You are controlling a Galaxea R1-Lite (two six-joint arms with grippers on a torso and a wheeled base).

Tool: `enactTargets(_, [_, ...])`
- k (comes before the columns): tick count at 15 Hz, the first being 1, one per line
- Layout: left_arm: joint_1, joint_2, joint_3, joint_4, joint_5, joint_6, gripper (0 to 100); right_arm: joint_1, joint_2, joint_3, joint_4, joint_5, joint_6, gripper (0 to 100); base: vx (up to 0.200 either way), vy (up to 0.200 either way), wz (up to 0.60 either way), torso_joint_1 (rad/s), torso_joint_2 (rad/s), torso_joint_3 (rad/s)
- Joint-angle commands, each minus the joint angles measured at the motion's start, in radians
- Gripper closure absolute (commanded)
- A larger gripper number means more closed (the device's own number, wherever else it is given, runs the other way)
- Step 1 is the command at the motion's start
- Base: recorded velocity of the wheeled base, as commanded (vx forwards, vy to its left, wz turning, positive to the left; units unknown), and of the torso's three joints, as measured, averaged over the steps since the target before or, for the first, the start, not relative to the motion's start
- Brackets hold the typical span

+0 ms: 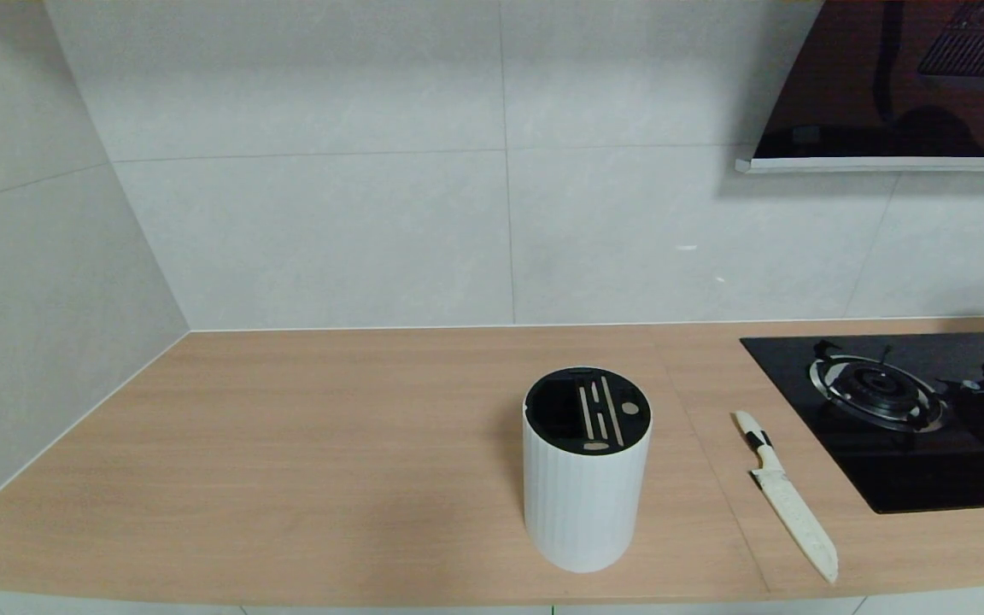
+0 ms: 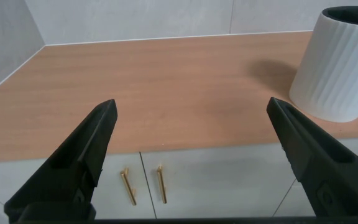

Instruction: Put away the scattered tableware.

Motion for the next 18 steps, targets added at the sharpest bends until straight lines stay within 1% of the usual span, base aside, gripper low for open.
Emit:
enactTargets(1, [0.000,0.000,0.000,0.000,0.000,0.000,0,0.054,0.328,-0.030,-0.004,0.019,-0.005,0,0.000,0.000,0.00,0.000,0.00,0.000])
enactTargets(2, [0.000,0.000,0.000,0.000,0.000,0.000,0,0.063,0.379,-0.035,-0.006,0.019,-0.005,0,0.000,0.000,0.00,0.000,0.00,0.000])
enactTargets(3, [0.000,0.000,0.000,0.000,0.000,0.000,0,0.078,0.534,-0.070,-0.007,0.018,-0.005,0,0.000,0.000,0.00,0.000,0.00,0.000])
enactTargets(4, [0.000,0.000,0.000,0.000,0.000,0.000,0,0.078,0.633,-0.101,-0.015,0.016,-0.005,0,0.000,0.000,0.00,0.000,0.00,0.000])
enactTargets(6, [0.000,0.000,0.000,0.000,0.000,0.000,0,0.078,0.771,-0.141,-0.059,0.015,-0.005,0,0.000,0.000,0.00,0.000,0.00,0.000])
enactTargets(8, [0.000,0.000,0.000,0.000,-0.001,0.000,0,0.078,0.965,-0.164,-0.158,0.007,-0.007,0,0.000,0.000,0.00,0.000,0.00,0.000])
enactTargets(9, [0.000,0.000,0.000,0.000,0.000,0.000,0,0.078,1.006,-0.164,-0.193,0.006,-0.007,0,0.000,0.000,0.00,0.000,0.00,0.000])
enactTargets(10, [0.000,0.000,0.000,0.000,0.000,0.000,0,0.078,1.130,-0.162,-0.299,0.006,-0.007,0,0.000,0.000,0.00,0.000,0.00,0.000])
enactTargets(14, [0.000,0.000,0.000,0.000,-0.001,0.000,0,0.078,1.436,-0.168,-0.602,-0.011,-0.025,0,0.000,0.000,0.00,0.000,0.00,0.000])
enactTargets(15, [0.000,0.000,0.000,0.000,0.000,0.000,0,0.078,1.466,-0.168,-0.630,-0.022,-0.028,0,0.000,0.000,0.00,0.000,0.00,0.000])
enactTargets(16, [0.000,0.000,0.000,0.000,0.000,0.000,0,0.078,1.548,-0.171,-0.707,-0.040,-0.030,0,0.000,0.000,0.00,0.000,0.00,0.000])
enactTargets(18, [0.000,0.000,0.000,0.000,0.000,0.000,0,0.078,1.663,-0.183,-0.805,-0.046,-0.028,0,0.000,0.000,0.00,0.000,0.00,0.000])
